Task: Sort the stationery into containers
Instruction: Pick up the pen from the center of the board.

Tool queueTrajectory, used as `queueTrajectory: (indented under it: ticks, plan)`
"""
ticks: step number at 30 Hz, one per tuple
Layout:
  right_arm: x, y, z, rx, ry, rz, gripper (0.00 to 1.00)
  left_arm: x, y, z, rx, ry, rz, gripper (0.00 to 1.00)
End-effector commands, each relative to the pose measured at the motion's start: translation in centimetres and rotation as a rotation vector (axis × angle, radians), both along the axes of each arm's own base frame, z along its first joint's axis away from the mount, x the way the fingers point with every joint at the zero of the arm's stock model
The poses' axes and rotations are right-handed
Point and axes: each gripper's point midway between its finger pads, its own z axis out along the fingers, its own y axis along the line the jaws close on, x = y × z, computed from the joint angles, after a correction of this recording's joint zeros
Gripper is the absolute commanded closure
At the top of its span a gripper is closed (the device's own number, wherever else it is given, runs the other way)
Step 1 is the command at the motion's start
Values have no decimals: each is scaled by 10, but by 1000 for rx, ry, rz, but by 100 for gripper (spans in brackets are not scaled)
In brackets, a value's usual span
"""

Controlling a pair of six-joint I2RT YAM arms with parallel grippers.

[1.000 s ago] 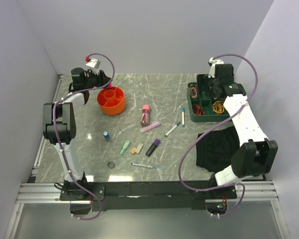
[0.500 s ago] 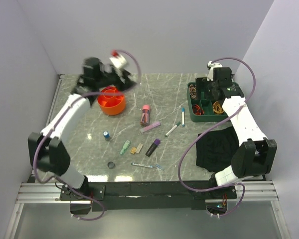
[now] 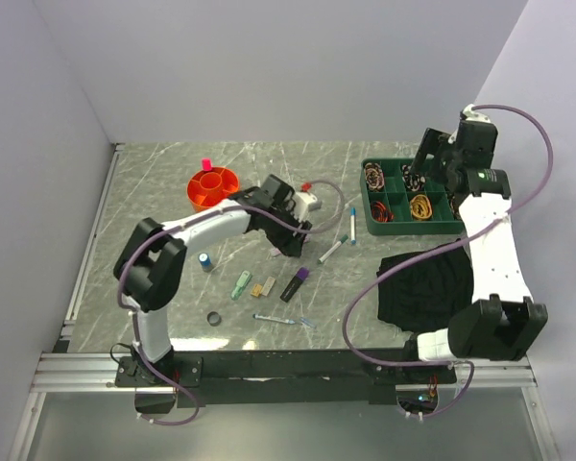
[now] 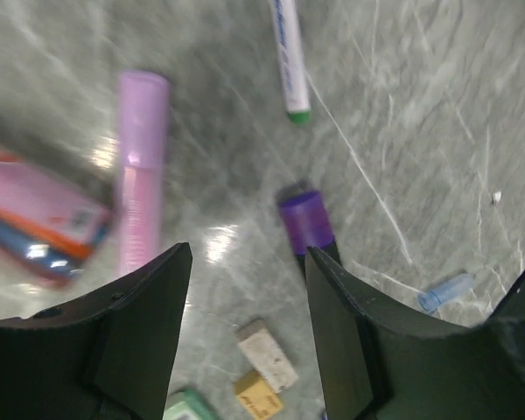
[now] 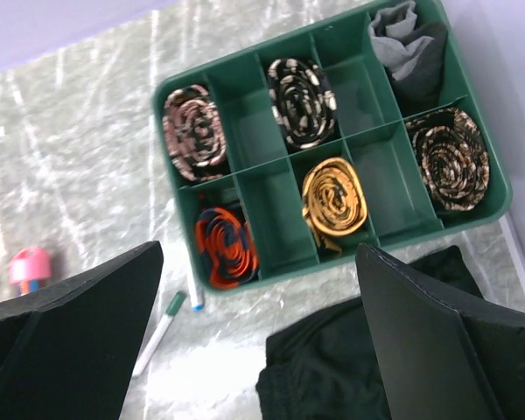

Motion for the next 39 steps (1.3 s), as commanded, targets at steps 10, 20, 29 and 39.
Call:
queueTrajectory:
  ticks: [10, 20, 29, 39]
  plan:
    - [-34, 18, 16, 46, -61, 93, 0, -29, -24, -35, 140, 43, -33, 38]
    - [-27, 15, 19, 51, -60, 89, 0, -48, -18, -59, 203, 52, -47, 40]
    - [-26, 14, 10, 49, -30, 92, 0, -47, -22, -75, 252, 76, -34, 48]
    - [-27, 12, 2, 43, -18, 85, 0, -72, -10, -79, 269, 156, -63, 85]
